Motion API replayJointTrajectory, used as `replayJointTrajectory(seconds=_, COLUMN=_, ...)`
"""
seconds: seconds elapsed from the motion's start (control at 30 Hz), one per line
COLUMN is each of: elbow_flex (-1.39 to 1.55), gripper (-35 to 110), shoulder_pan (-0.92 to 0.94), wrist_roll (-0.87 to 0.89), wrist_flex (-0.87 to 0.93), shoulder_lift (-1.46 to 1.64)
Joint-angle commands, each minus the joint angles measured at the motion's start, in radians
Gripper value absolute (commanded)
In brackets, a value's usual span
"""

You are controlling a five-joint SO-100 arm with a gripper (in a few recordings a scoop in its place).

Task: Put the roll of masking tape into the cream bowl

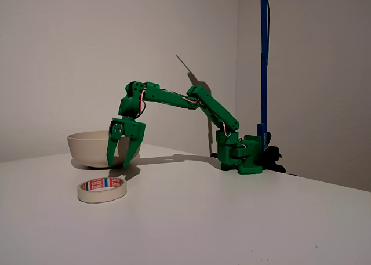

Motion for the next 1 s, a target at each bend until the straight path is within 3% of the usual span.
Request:
replayJointTrajectory(seconds=0.0, elbow_flex=-0.087, gripper=10, shoulder_pan=0.011, wrist_roll=0.012, wrist_flex=0.026, shoulder_lift=0.025)
replayJointTrajectory(seconds=0.97, elbow_flex=-0.089, gripper=11, shoulder_pan=-0.031, wrist_roll=0.041, wrist_flex=0.021, shoulder_lift=-0.041)
